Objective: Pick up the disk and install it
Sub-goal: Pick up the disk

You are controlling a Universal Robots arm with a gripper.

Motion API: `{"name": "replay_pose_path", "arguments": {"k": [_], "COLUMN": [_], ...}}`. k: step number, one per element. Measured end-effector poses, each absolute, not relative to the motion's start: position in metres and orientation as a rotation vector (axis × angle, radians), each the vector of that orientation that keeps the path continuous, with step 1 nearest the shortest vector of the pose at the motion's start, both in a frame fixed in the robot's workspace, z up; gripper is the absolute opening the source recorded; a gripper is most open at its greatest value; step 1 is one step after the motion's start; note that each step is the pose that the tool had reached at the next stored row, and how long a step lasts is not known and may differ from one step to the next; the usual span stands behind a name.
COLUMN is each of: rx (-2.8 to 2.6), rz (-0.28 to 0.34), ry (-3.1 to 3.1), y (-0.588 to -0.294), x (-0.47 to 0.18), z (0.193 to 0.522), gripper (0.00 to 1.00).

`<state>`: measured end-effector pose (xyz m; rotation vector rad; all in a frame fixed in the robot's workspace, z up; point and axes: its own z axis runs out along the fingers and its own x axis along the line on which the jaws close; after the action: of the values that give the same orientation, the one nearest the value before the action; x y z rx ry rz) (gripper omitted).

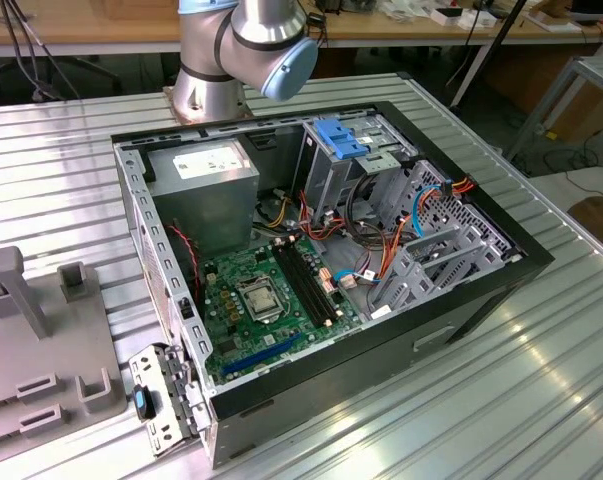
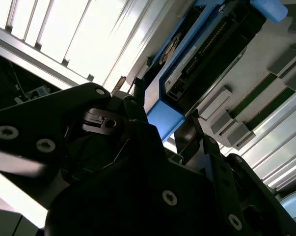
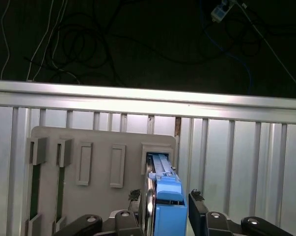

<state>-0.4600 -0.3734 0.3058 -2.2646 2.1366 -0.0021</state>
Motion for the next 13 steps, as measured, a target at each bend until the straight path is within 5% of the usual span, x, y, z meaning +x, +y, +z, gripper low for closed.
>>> {"name": "replay_pose_path", "arguments": {"k": [13], "rx": [-2.264], "rz": [-0.002], "ry": [2.137], "y": [-0.3734], "x": [-0.46], "z": [0.3057], "gripper": [0.42]}}
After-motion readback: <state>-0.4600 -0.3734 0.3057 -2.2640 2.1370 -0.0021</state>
